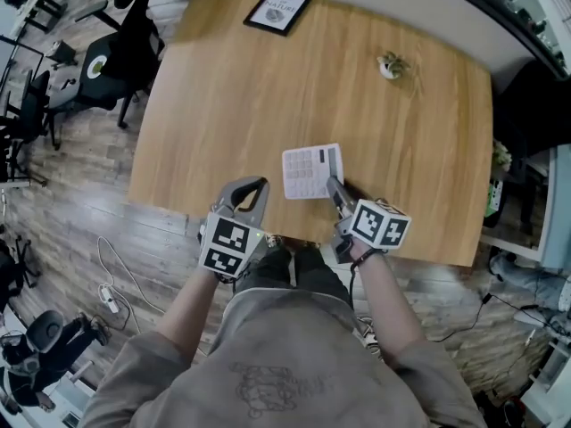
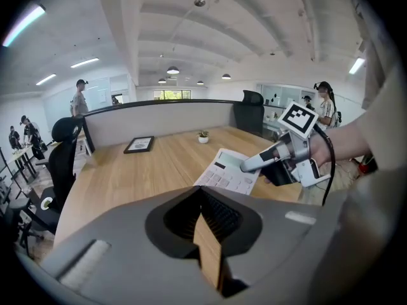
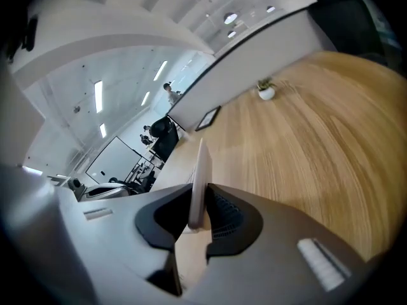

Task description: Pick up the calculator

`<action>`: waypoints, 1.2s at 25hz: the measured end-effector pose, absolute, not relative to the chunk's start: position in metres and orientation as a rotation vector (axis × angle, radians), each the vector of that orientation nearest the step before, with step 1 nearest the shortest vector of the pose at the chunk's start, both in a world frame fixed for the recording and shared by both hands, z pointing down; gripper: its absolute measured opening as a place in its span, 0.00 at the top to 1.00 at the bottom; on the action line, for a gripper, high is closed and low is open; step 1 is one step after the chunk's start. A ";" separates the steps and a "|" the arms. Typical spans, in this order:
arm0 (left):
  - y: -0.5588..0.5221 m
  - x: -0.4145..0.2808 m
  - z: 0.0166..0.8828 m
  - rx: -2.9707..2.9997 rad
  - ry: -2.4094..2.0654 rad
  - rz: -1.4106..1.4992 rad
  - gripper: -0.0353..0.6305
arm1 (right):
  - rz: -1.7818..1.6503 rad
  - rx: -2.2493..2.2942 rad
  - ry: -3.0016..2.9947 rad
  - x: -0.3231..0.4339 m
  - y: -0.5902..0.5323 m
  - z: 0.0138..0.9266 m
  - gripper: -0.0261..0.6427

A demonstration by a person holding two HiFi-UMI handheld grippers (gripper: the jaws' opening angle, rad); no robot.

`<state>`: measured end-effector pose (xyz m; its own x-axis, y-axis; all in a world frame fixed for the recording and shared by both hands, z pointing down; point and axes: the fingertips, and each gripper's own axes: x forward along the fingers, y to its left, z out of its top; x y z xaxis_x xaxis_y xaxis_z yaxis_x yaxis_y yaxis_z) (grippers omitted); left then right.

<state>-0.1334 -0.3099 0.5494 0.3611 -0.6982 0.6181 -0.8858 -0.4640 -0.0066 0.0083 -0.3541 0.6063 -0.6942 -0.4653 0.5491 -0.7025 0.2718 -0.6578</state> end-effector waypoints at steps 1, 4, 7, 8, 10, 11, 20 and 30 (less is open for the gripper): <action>-0.312 -0.136 0.541 2.308 -1.409 0.794 0.94 | 1.344 1.082 -2.334 0.006 -0.359 0.591 0.86; -0.322 -0.145 0.509 2.340 -1.470 0.757 0.94 | 1.249 1.106 -2.453 0.003 -0.373 0.539 0.86; -0.334 -0.153 0.469 2.387 -1.544 0.705 0.94 | 1.140 1.150 -2.578 0.004 -0.385 0.482 0.86; -0.337 -0.156 0.455 2.404 -1.568 0.688 0.94 | 1.108 1.162 -2.617 0.005 -0.387 0.463 0.86; -0.341 -0.161 0.427 2.440 -1.618 0.658 0.94 | 1.055 1.184 -2.689 0.008 -0.388 0.427 0.86; -0.343 -0.164 0.413 2.458 -1.641 0.644 0.94 | 1.025 1.197 -2.721 0.010 -0.387 0.410 0.86; -0.339 -0.165 0.304 2.633 -1.781 0.485 0.94 | 0.598 1.374 -2.903 0.044 -0.363 0.284 0.86; -0.313 -0.161 0.279 2.641 -1.772 0.443 0.94 | 0.486 1.318 -2.925 0.043 -0.325 0.263 0.86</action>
